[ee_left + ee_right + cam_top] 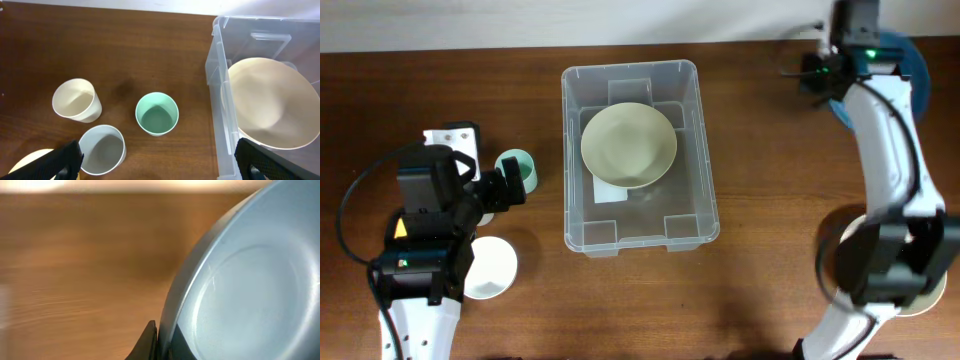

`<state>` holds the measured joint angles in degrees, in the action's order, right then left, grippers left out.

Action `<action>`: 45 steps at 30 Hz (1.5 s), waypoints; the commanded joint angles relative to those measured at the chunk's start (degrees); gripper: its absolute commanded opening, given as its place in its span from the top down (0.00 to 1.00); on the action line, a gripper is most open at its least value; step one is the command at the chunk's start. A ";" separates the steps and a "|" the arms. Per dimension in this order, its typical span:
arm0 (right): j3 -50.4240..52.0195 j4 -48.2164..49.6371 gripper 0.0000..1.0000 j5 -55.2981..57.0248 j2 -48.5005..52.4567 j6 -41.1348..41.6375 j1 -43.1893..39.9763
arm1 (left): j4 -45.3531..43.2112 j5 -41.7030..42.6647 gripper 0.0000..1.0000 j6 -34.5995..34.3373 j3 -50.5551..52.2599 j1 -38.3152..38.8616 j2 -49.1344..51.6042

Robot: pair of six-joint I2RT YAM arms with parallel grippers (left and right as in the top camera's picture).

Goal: Pack container
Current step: 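Carry the dark-blue bowl into the bin onto the cream bowl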

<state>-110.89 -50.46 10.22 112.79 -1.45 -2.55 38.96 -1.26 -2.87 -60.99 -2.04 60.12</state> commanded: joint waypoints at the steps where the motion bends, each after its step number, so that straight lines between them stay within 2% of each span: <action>1: -1.20 -0.28 0.96 -3.19 -5.16 -9.31 8.41 | 0.66 0.22 0.00 -0.35 -1.20 -0.24 0.20; 10: -0.92 -2.86 0.96 -3.15 -4.55 -30.12 30.16 | 1.22 0.22 0.01 -0.35 -1.20 -0.24 0.20; 15: -0.46 -2.80 0.96 -3.19 -2.45 -32.68 36.76 | 1.22 0.22 0.01 -0.35 -1.20 -0.24 0.20; 26: 1.01 -3.58 0.96 -10.58 5.70 -35.87 39.36 | 1.20 0.20 0.01 -0.35 -1.20 -0.24 0.20; 37: 1.03 -5.09 0.96 -12.76 10.01 -37.57 39.34 | 1.20 0.20 0.01 -0.35 -1.20 -0.24 0.20; 38: 1.03 -5.27 0.95 -12.96 10.14 -37.59 39.34 | 1.20 0.20 0.01 -0.35 -1.20 -0.24 0.20; 39: 1.03 -5.51 0.89 -13.03 10.16 -37.57 39.34 | 1.20 0.20 0.01 -0.35 -1.20 -0.24 0.20; 41: 1.03 -5.84 0.69 -13.03 10.16 -37.53 39.34 | 1.20 0.20 0.01 -0.35 -1.20 -0.24 0.20; 43: 1.03 -6.19 0.58 -13.03 10.16 -37.53 39.34 | 1.20 0.20 0.00 -0.35 -1.20 -0.24 0.20; 45: 1.03 -6.36 0.55 -13.03 10.16 -37.53 39.34 | 1.20 0.20 0.01 -0.35 -1.20 -0.24 0.20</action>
<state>-110.21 -56.60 -2.07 122.23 -38.98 36.58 40.10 -1.26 -2.87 -60.99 -2.04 60.12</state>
